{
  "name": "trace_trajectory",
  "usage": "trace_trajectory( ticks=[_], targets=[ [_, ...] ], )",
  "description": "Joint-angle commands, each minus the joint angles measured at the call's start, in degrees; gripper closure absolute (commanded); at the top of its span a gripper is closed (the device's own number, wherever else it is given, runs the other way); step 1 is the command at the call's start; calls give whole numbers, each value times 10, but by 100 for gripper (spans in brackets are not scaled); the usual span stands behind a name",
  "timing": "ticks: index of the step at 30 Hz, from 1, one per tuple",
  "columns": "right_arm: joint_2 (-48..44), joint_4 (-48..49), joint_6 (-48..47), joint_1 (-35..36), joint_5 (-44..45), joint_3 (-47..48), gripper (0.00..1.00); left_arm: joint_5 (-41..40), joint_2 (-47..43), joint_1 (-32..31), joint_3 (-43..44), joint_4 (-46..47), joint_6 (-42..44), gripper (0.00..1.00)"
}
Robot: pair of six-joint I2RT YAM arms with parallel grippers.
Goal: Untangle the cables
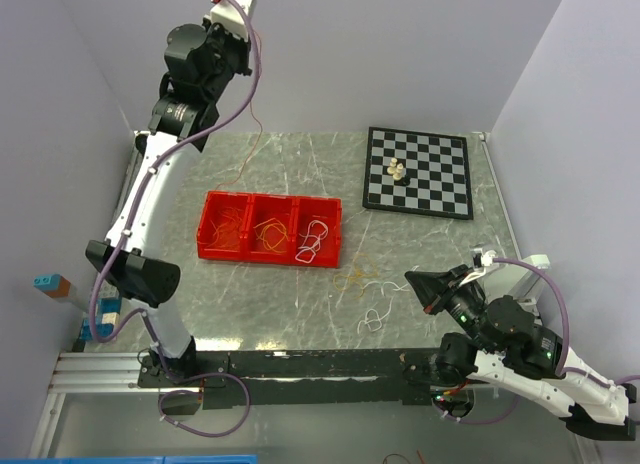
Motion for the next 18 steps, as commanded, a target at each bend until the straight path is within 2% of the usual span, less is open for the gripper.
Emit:
trace_trajectory(
  ticks=[1, 11, 15, 18],
  targets=[
    [-12, 8, -3, 3, 8, 20, 100, 19, -2, -6, 47, 2, -30, 99],
    [-16, 1, 1, 3, 16, 21, 100, 82, 4, -29, 52, 34, -31, 99],
    [-17, 0, 7, 3, 19, 20, 100, 79, -2, -59, 53, 63, 14, 99],
    [-17, -1, 9, 3, 22, 19, 100, 81, -25, -74, 22, 118, 41, 99]
  ],
)
